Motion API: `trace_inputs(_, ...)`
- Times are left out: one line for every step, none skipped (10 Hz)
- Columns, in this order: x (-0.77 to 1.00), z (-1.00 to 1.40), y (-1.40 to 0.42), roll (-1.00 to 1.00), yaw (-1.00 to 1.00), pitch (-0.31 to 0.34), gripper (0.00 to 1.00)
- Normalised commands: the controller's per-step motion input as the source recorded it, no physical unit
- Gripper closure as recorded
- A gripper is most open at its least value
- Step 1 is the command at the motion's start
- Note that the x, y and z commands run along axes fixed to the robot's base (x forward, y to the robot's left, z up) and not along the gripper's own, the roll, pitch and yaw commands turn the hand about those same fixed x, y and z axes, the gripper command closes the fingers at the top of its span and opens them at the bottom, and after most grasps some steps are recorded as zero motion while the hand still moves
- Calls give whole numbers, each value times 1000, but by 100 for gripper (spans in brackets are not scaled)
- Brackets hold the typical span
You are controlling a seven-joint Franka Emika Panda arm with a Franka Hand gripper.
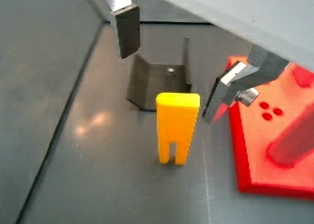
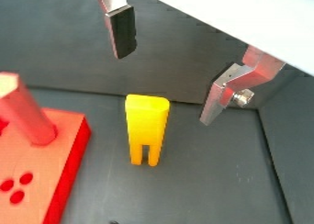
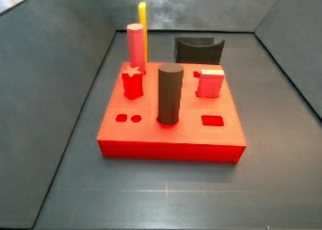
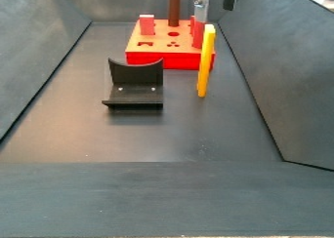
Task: Pick up the square-circle object. Move up. Place the square-circle object on the fixture. Regrasp the square-circle object. Rotate the square-circle object. Move to above the board. Insert the square-circle object.
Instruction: Rotate the square-circle object.
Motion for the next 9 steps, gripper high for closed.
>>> trace_inputs(32, -13, 1, -15, 1000, 4, 0)
trace_inputs(32, -13, 1, -15, 1000, 4, 0)
trace_inputs(32, -13, 1, -16, 1000, 4, 0)
trace_inputs(32, -13, 1, -16, 1000, 5, 0)
trace_inputs(32, -13, 1, -16, 1000, 5, 0)
trace_inputs(32, -13, 1, -17, 1000, 5, 0)
trace_inputs(33, -13, 1, -18, 1000, 5, 0)
trace_inputs(33, -13, 1, -19, 1000, 5, 0)
trace_inputs(33, -12, 1, -19, 1000, 6, 0)
